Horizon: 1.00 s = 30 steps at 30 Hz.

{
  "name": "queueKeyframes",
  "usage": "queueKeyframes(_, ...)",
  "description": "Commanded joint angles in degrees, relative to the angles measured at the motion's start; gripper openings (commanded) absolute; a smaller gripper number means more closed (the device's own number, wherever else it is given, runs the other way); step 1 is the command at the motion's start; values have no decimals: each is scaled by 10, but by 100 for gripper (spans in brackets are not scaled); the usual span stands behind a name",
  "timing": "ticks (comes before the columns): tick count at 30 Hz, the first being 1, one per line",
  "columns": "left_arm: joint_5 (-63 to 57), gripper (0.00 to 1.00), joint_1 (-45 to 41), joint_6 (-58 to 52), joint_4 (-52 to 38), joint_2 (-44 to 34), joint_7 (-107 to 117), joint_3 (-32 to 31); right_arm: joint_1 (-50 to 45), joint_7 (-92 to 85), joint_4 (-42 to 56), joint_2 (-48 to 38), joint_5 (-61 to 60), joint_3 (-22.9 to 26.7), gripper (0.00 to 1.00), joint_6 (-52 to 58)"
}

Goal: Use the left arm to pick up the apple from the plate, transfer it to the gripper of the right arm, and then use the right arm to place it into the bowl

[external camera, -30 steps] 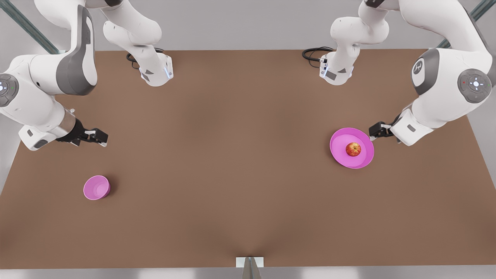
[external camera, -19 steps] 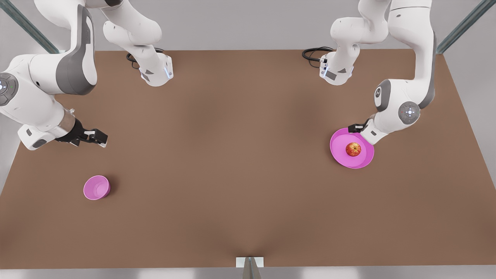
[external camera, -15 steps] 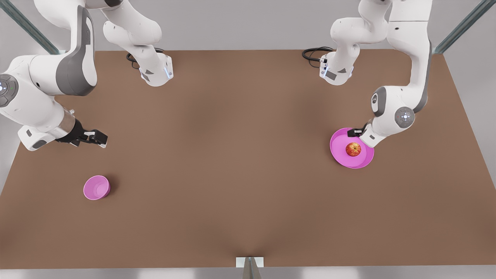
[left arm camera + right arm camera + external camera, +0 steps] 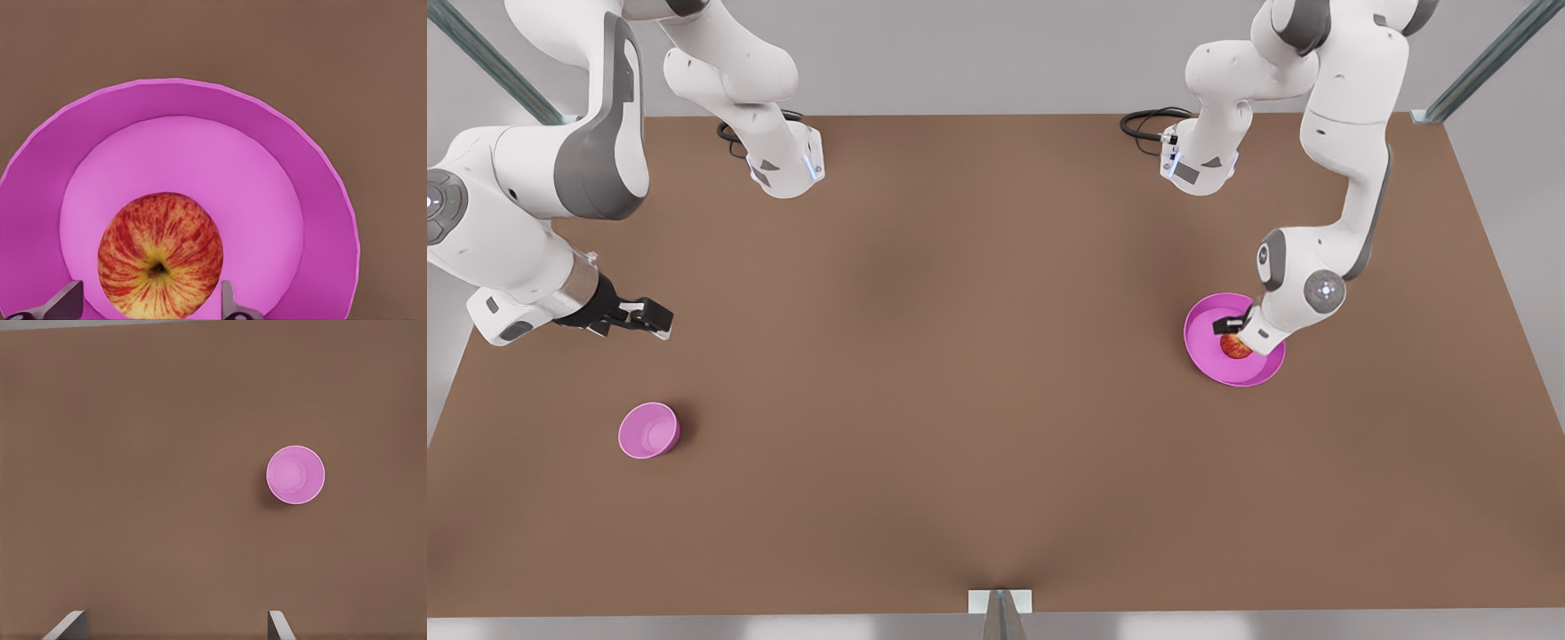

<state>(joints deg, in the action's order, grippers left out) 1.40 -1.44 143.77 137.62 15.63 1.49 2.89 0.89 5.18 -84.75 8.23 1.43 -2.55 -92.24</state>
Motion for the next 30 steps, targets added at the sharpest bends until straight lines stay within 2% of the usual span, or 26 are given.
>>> queueKeyframes(1,-1,100,-1,28,-5,3,3,0,0,3,0,-1,0,0,100,0)
queueKeyframes(14,-1,99,-1,28,-31,23,5,-1,-1,4,3,0,0,-1,100,0)
queueKeyframes(16,0,95,-1,28,-31,24,5,-1,-1,4,4,0,0,-2,100,0)
queueKeyframes(18,0,87,-1,28,-31,24,6,-1,-1,4,5,0,0,-1,100,0)
queueKeyframes(30,1,81,-4,40,-31,45,6,-2,-1,4,10,4,0,-2,100,0)
